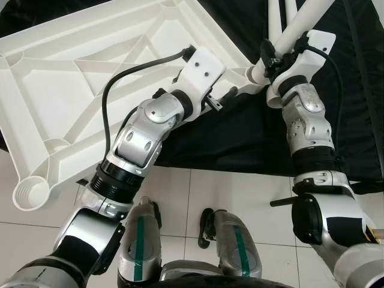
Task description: Building children table
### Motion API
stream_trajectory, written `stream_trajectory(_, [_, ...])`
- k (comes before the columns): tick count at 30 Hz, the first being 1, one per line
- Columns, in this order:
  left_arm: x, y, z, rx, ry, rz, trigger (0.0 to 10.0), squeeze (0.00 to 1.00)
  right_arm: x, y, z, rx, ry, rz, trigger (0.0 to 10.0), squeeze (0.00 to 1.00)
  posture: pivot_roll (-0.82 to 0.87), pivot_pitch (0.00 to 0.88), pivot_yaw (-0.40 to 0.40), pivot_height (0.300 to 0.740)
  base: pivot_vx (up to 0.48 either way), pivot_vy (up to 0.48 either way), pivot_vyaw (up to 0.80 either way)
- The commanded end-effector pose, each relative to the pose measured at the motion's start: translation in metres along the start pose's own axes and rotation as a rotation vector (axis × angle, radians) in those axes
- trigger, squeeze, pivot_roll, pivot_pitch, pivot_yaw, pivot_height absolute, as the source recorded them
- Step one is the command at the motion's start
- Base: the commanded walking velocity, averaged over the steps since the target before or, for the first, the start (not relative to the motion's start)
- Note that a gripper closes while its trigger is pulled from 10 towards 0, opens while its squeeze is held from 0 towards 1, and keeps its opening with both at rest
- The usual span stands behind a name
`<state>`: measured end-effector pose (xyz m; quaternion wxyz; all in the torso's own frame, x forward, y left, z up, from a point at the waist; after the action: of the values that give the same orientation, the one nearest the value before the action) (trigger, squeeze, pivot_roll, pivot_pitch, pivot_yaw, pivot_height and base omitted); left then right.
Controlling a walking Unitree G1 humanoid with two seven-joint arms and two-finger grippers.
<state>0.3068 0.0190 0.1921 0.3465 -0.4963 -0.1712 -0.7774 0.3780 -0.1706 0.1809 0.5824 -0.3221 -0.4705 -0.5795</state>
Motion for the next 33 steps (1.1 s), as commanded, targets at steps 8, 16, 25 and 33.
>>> stream_trajectory(8, [0.001,-0.004,0.001,0.007,0.003,0.009,10.0,0.0,-0.011,0.009,0.009,0.053,-0.029,0.059,10.0,0.0,0.11,0.084,-0.073,0.74,0.0,0.0,0.0])
stream_trajectory(16, [0.002,-0.006,0.004,0.028,-0.001,0.014,10.0,0.0,-0.017,0.009,0.009,0.072,-0.055,0.093,10.0,0.0,0.12,0.085,-0.079,0.74,0.0,0.0,0.0])
stream_trajectory(25, [0.005,-0.007,0.005,0.04,-0.009,0.015,10.0,0.0,-0.027,0.007,-0.011,-0.058,0.036,0.149,10.0,0.0,0.11,0.091,-0.083,0.74,0.0,0.0,0.0])
stream_trajectory(33, [0.006,-0.007,0.006,0.042,-0.007,0.015,10.0,0.0,-0.026,0.003,-0.027,-0.152,0.073,0.144,10.0,0.0,0.1,0.092,-0.079,0.74,0.0,0.0,0.0])
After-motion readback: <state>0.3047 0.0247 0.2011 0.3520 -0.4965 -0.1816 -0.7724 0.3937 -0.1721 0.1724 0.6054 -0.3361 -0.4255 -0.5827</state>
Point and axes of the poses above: a point about 5 cm out from each wrist's last joint towards the gripper, its own y axis pointing out of the wrist towards the gripper, its own x axis along the axis of the wrist's last joint, z = x × y, the point moved 1 cm from there along y, pointing out of the wrist towards the gripper, and after that the axes turned 14 degrees about y, right-handed, at the moved point
